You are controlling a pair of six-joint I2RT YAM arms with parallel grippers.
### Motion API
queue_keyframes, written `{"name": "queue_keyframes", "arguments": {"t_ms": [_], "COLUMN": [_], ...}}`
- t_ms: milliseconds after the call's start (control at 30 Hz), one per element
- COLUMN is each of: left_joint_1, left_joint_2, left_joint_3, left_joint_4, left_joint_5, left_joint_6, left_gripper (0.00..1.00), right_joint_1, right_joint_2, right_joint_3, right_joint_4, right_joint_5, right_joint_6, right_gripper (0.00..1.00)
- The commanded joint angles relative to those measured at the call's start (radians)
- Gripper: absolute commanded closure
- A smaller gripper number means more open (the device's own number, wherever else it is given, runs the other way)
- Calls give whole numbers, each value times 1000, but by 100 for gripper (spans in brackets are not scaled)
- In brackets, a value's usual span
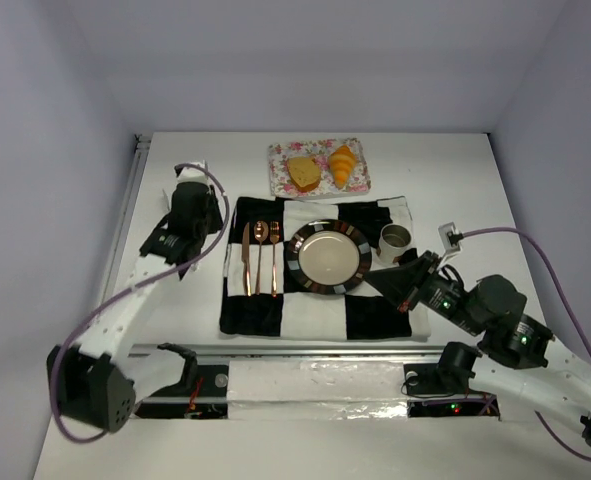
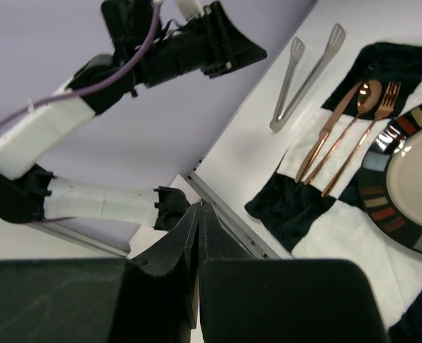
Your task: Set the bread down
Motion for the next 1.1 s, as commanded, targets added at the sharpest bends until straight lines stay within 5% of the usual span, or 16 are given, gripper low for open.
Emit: {"name": "queue_keyframes", "arguments": {"t_ms": [0,133,167,267,367,900,967,1000,1067], "left_joint_1": [53,64,76,148,169,188,188,197,197], "left_joint_2": [134,230,255,349,456,869,900,908,928], "left_joint_3": [66,42,31,40,101,327,339,351,362], "left_joint_4": [48,99,137,157,175,200,198,200,195], "left_joint_5": [-76,-38,-48,-7,-10,-108,-116,-119,-133], "left_joint_6": [20,17,17,17,46,161,167,172,172], "left_gripper": [72,47,45,45,46,68,76,89,100], "right_joint_1": [-2,-2,-2,-2,-2,-2,-2,-2,-2], "right_joint_2": [-1,0,6,37,83,204,210,213,219], "right_joint_3": [-32,-87,-98,-135,-149,-139,-141,-142,-142], "right_joint_4": [63,89,92,138,160,252,257,260,263], "right_joint_5": [24,75,77,52,28,-58,-58,-58,-57], "right_joint_6": [23,31,34,49,63,100,103,102,103], "right_gripper": [100,88,76,62,62,62,62,62,62]}}
